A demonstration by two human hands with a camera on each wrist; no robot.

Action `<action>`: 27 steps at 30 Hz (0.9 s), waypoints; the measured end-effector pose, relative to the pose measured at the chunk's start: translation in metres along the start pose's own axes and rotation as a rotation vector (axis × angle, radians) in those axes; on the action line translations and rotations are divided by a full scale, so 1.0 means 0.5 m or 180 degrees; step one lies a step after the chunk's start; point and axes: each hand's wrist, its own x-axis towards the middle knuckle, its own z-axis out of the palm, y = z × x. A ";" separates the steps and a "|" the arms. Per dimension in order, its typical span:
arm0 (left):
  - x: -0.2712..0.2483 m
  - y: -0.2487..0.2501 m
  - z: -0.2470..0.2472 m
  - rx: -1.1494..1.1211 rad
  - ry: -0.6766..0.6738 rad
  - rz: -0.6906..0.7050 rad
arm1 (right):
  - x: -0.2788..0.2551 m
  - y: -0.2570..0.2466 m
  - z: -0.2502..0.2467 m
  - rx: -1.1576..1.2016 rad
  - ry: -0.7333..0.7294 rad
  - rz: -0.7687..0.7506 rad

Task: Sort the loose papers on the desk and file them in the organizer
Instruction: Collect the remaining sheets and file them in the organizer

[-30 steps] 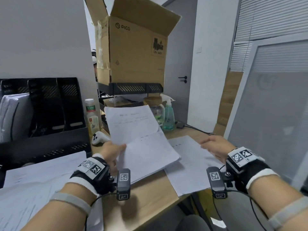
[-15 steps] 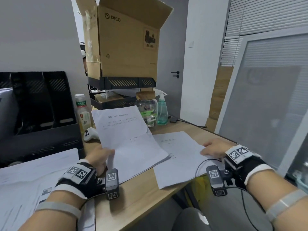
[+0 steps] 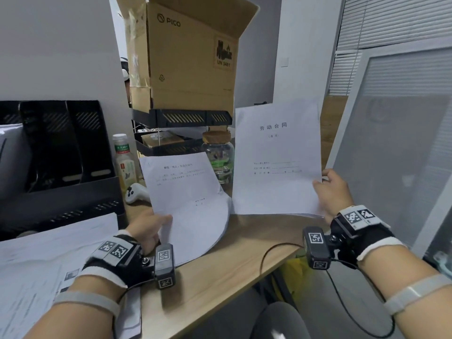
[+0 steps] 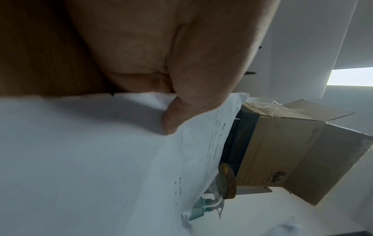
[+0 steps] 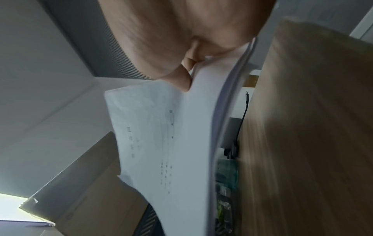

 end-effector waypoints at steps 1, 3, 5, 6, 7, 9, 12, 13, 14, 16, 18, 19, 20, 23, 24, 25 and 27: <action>-0.003 0.001 0.001 -0.0003 -0.0079 0.0007 | 0.009 0.007 0.005 0.0182 -0.0014 0.0037; -0.007 0.004 0.002 -0.0008 -0.0230 0.0020 | 0.005 -0.006 0.020 0.0477 -0.0148 0.0138; -0.009 0.007 0.002 -0.0087 -0.0342 0.0038 | -0.017 -0.026 0.044 0.0517 -0.0420 0.0245; -0.008 0.007 0.002 -0.0099 -0.0369 0.0042 | -0.025 -0.028 0.058 0.0436 -0.0558 0.0306; -0.009 0.007 0.003 -0.0081 -0.0390 0.0042 | -0.032 -0.030 0.071 0.0399 -0.0606 0.0357; -0.005 0.006 0.003 0.0027 -0.0389 0.0034 | -0.030 -0.030 0.089 0.0420 -0.0470 0.0456; 0.000 0.004 0.002 0.0033 -0.0308 0.0016 | -0.027 -0.043 0.092 0.0500 -0.0253 0.0541; 0.001 0.004 0.002 0.0002 -0.0321 0.0010 | -0.027 -0.043 0.093 0.0372 -0.0322 0.0512; 0.003 0.004 0.000 -0.0038 -0.0323 0.0007 | -0.029 -0.044 0.097 0.0258 -0.0455 0.0490; 0.004 0.006 0.001 -0.0173 -0.0360 0.0018 | -0.036 -0.043 0.112 0.0128 -0.0817 0.0497; 0.002 0.013 0.006 -0.0304 -0.0362 0.0014 | -0.042 -0.039 0.138 -0.0100 -0.1189 0.0408; 0.000 0.018 0.008 -0.0368 -0.0362 0.0012 | -0.050 -0.039 0.152 -0.0217 -0.1350 0.0340; -0.003 0.023 0.009 -0.0438 -0.0370 0.0018 | -0.056 -0.038 0.167 -0.0284 -0.1484 0.0284; -0.012 0.034 0.002 -0.0548 -0.0405 0.0079 | -0.054 -0.022 0.211 -0.0376 -0.1747 0.0293; -0.016 0.036 -0.001 -0.0589 -0.0390 0.0111 | -0.035 -0.004 0.229 -0.0361 -0.1838 0.0289; -0.023 0.040 -0.003 -0.0626 -0.0403 0.0138 | -0.022 0.001 0.242 -0.0361 -0.1931 0.0247; -0.038 0.048 -0.005 -0.0656 -0.0349 0.0243 | -0.039 -0.040 0.251 -0.0472 -0.2096 0.0185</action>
